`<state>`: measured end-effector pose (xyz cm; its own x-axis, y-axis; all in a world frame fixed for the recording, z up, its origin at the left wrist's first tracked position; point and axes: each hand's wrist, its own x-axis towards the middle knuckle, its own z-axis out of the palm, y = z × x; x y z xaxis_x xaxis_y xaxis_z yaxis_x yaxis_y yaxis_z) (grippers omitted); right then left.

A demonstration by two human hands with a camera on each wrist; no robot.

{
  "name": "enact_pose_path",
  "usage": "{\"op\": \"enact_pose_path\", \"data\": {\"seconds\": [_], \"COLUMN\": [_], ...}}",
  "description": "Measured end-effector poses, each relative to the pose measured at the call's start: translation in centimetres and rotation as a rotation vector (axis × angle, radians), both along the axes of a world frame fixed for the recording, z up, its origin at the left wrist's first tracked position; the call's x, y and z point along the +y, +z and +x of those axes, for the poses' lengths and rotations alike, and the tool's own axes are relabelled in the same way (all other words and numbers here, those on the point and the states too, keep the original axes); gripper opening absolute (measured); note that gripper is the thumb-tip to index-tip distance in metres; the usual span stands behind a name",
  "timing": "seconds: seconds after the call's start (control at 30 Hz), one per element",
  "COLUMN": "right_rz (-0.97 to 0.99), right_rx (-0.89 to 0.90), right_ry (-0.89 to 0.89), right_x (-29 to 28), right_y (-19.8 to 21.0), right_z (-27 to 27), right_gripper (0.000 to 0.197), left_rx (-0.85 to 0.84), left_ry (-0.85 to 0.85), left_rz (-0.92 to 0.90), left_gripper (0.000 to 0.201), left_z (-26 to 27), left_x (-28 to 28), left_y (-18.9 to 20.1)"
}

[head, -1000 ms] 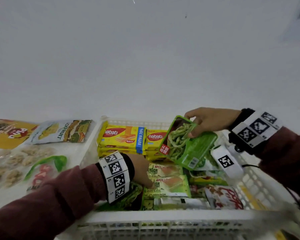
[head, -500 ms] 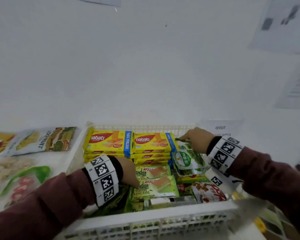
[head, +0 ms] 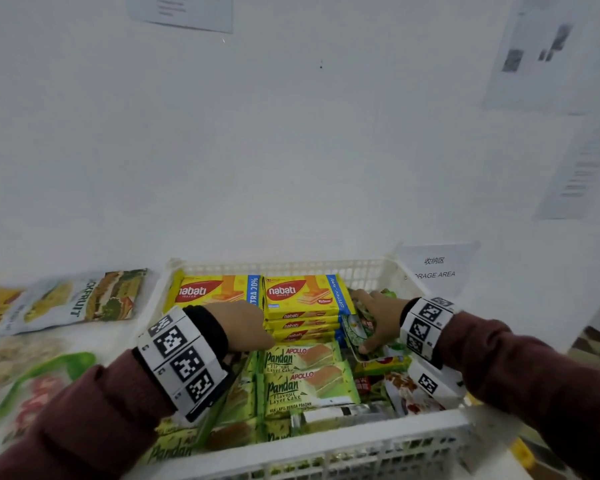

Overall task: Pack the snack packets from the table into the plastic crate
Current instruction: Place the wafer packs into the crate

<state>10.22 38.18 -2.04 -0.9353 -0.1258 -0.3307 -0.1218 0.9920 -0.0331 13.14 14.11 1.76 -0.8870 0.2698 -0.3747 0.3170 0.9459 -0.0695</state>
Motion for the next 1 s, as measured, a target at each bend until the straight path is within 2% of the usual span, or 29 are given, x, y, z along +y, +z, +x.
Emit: {"op": "enact_pose_path", "data": {"seconds": [0.2, 0.47, 0.6, 0.7, 0.83, 1.0], "right_rz": [-0.066, 0.017, -0.092, -0.135, -0.027, -0.180], "right_rx": [-0.068, -0.061, -0.166, -0.269, -0.257, -0.286], "right_ry": [-0.062, -0.035, -0.022, -0.053, -0.041, -0.017], "right_x": [0.1, -0.6, 0.2, 0.6, 0.4, 0.2], "right_y": [-0.4, -1.5, -0.2, 0.4, -0.1, 2.0], "right_z": [-0.4, -0.4, -0.4, -0.4, -0.3, 0.2], "right_gripper": [0.100, 0.097, 0.097, 0.090, 0.094, 0.093], "left_rx": [0.001, 0.013, 0.047, 0.037, 0.032, 0.013], "left_ry": [0.017, 0.053, 0.057, 0.063, 0.039, 0.001], "left_rz": [0.038, 0.097, 0.127, 0.236, 0.386, 0.586], "left_gripper": [0.042, 0.040, 0.041, 0.038, 0.031, 0.027], "left_z": [-0.1, 0.0, 0.0, -0.2, -0.4, -0.4], "left_x": [-0.3, -0.7, -1.2, -1.5, -1.8, -1.1], "left_y": [0.4, 1.3, 2.2, 3.3, 4.5, 5.9]}}
